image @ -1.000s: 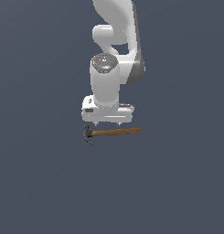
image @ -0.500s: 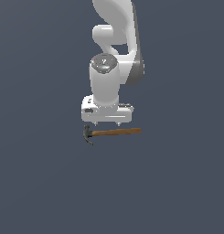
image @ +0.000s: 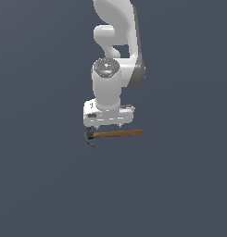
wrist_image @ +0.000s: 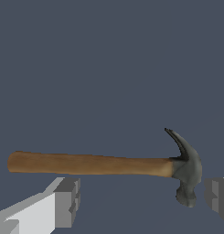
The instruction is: Pick up the object and move it to a goal position.
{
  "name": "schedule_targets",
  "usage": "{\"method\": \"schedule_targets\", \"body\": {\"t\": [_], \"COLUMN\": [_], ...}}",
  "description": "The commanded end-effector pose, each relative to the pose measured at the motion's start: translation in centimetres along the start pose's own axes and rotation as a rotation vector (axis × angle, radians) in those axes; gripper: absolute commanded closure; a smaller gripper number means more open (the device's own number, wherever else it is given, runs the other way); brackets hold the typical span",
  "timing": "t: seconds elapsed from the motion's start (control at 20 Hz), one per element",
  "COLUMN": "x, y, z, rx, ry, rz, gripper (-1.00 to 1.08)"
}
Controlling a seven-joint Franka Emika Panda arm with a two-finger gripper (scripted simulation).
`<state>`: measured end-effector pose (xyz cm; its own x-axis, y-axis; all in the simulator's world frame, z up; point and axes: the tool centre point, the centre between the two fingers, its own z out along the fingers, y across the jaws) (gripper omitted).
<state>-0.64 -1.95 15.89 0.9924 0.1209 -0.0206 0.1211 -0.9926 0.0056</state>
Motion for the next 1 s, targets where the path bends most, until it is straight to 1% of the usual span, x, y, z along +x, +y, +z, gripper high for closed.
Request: {"method": "schedule_targets", "body": {"t": [0.0,0.95], "x": [-0.1,-0.8], "y": [0.0,-0.6], "z": [0.4,4.3], "rx": [-0.002,-0.013], "ry": [0.000,-0.002], "rz": [-0.056,-0.597], "gripper": [-0.92,-0.92]}}
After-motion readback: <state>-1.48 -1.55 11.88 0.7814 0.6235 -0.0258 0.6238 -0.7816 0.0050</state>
